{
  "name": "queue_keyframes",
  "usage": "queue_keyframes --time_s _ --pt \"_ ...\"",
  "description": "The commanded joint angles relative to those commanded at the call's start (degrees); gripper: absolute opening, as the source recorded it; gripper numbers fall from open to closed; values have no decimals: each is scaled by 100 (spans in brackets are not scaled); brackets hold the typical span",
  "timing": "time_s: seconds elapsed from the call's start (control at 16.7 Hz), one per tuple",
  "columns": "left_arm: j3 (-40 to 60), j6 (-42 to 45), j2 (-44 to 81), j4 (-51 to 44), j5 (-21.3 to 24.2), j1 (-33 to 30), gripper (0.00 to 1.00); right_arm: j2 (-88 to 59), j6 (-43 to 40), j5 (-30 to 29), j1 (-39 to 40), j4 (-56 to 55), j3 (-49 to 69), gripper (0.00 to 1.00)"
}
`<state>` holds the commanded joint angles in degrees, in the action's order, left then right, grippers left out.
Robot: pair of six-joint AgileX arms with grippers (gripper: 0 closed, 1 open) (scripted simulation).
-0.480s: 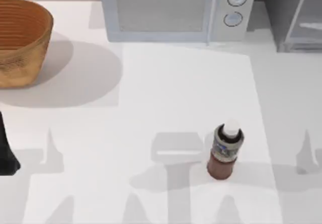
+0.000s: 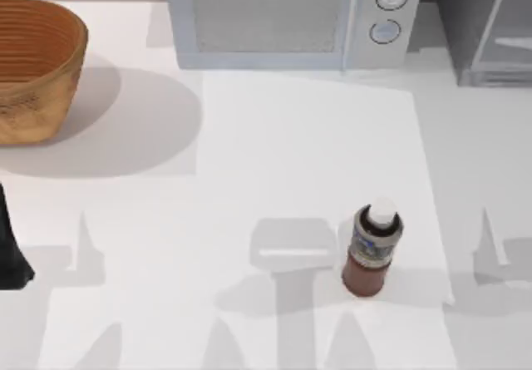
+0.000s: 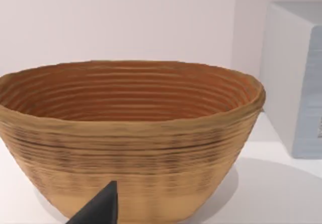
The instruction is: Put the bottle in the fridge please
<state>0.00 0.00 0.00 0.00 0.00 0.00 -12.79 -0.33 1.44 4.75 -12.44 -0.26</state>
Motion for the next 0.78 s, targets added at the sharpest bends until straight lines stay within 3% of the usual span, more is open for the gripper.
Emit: queue_keyframes --time_s 0.78 --pt "0 0 0 0 0 0 100 -6820 -79 747 2166 -6075 -234 100"
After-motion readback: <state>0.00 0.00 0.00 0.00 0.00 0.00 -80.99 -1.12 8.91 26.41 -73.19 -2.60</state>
